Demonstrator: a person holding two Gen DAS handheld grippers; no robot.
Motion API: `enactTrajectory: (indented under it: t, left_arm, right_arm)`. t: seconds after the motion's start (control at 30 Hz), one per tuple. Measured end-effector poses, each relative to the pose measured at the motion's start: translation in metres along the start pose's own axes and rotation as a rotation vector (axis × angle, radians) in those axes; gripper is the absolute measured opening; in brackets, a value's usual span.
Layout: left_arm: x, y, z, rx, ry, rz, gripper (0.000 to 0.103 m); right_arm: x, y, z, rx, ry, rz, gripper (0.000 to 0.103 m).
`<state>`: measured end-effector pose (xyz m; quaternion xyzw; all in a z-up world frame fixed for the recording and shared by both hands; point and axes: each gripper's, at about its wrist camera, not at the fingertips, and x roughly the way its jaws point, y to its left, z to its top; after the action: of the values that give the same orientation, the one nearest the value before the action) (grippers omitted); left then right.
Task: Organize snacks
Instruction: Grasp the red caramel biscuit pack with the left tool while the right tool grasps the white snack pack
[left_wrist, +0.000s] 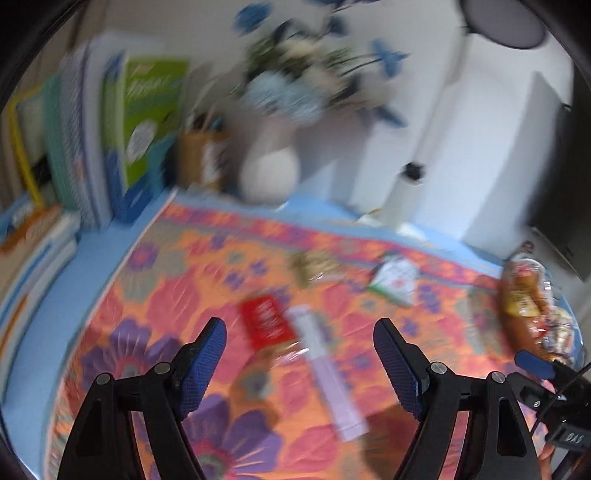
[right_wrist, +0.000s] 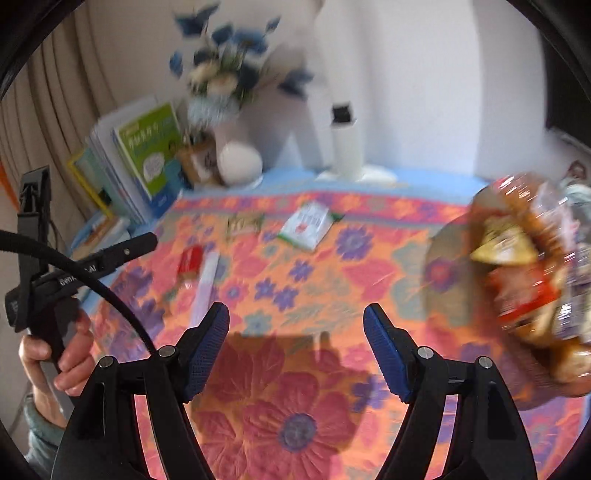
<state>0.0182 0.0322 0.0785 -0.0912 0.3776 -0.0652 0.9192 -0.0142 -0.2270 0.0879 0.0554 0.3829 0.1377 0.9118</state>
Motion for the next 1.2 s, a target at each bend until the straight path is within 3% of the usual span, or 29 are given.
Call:
enactTrajectory:
  t: [0.17,0.23,0.33,0.43,0.63,0.77,0.97,1.1,1.17,1.2]
  left_arm:
    - [0.024,0.025,-0.027,-0.05,0.012,0.027,0.08]
    - [0.034,0.03,-0.03,-0.085,0.067,0.02,0.079]
    - [0.033,0.036,-0.029,-0.122,0.05,-0.01,0.079]
    - [0.04,0.041,-0.03,-0.152,0.092,-0.024,0.079]
    - [0.04,0.039,-0.029,-0.142,0.091,-0.01,0.079]
    - [0.042,0.028,-0.022,-0.083,0.162,0.05,0.079]
    - [0.052,0.026,0.011,-0.109,0.187,0.056,0.079]
    - [0.076,0.021,0.022,-0.043,0.194,0.069,0.079]
    - [0.09,0.023,0.02,-0.025,0.225,0.069,0.069]
    - [0.093,0.024,0.018,-0.003,0.227,0.074,0.069]
  right_arm:
    - [0.045,0.002,-0.022,-0.05,0.03,-0.046,0.075]
    - [0.055,-0.001,-0.028,-0.046,0.056,-0.058,0.075]
    - [0.053,-0.007,-0.027,-0.02,0.047,-0.053,0.075]
    - [0.057,-0.01,-0.029,-0.009,0.078,-0.052,0.075]
    - [0.061,-0.007,-0.03,-0.022,0.099,-0.068,0.075]
    - [0.054,-0.008,-0.03,-0.002,0.083,-0.127,0.075]
    - [0.058,-0.016,-0.003,0.096,0.19,-0.041,0.075]
    - [0.066,-0.007,0.033,0.068,0.153,-0.063,0.075]
    - [0.076,-0.006,0.049,0.08,0.123,-0.051,0.075]
    - [0.08,-0.006,0.054,0.092,0.113,-0.044,0.075]
